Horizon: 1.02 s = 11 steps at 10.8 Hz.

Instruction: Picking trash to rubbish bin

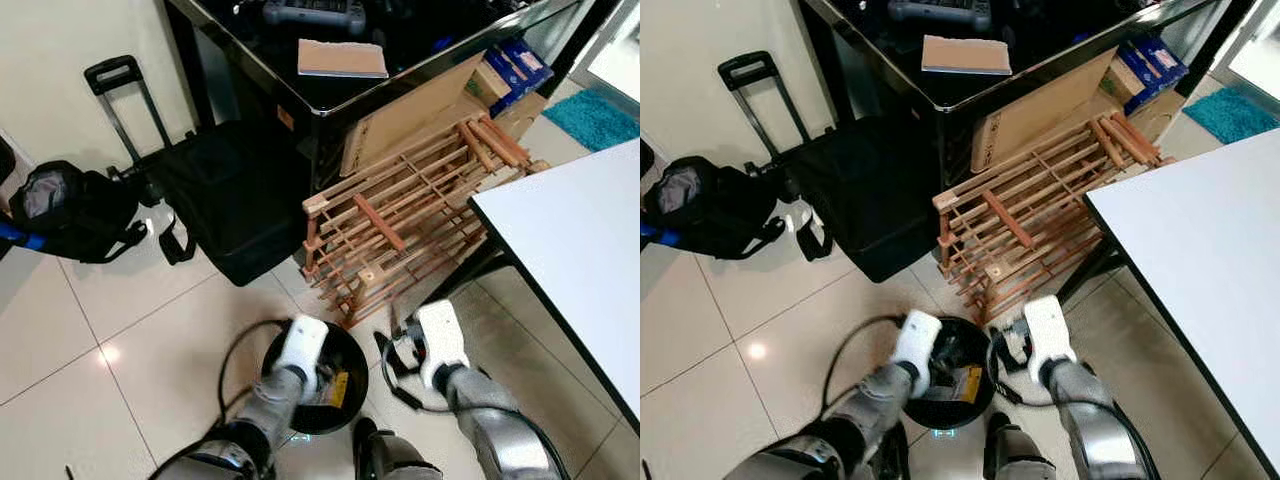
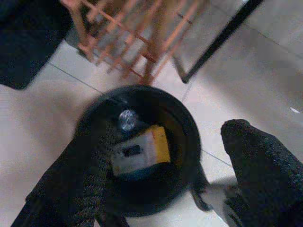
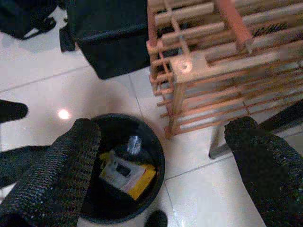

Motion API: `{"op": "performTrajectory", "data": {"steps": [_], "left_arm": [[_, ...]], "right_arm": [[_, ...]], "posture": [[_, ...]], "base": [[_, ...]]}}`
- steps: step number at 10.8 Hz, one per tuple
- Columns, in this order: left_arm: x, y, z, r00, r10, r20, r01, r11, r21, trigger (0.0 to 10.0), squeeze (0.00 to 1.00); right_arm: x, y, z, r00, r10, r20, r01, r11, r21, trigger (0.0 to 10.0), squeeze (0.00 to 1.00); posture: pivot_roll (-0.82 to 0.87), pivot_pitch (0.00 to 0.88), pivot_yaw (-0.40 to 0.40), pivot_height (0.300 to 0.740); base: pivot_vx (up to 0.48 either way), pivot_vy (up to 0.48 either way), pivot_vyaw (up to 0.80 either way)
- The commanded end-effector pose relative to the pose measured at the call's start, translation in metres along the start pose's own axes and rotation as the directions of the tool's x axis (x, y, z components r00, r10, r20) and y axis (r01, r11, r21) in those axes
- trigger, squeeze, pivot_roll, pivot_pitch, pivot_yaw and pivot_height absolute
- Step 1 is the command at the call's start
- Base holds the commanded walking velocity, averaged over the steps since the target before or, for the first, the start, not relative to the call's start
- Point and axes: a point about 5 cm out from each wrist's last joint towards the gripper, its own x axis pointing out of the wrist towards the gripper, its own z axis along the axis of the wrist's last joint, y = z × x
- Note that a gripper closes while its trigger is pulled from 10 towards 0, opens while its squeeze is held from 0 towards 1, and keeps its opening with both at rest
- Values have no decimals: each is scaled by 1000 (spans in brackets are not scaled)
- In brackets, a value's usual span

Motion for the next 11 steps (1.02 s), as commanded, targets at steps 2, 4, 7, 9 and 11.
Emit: {"op": "performTrajectory", "data": {"steps": [2,4,7,9,11], "left_arm": [[-1,19,13,992,89,90,-86,996,-36,10000,0],[-6,45,36,955,191,225,-193,981,-13,10000,0],[-17,71,86,843,292,451,-329,944,3,10000,0],[-28,80,125,733,331,595,-360,930,-74,10000,0],[-34,77,144,681,324,656,-350,932,-97,10000,0]], "right_arm": [[5,-6,3,999,-46,29,45,999,31,10000,0],[16,-14,30,985,-104,138,97,994,54,10000,0],[29,-25,76,929,-198,312,177,980,96,10000,0],[30,-29,106,872,-238,428,203,971,127,10000,0],[26,-37,121,820,-295,490,243,955,168,10000,0]], "posture": [[-121,216,16,740],[-104,169,31,740],[-83,81,54,740],[-90,37,67,740],[-99,2,79,740]], "base": [[0,0,0],[0,0,0],[0,0,0],[0,0,0],[0,0,0]]}}
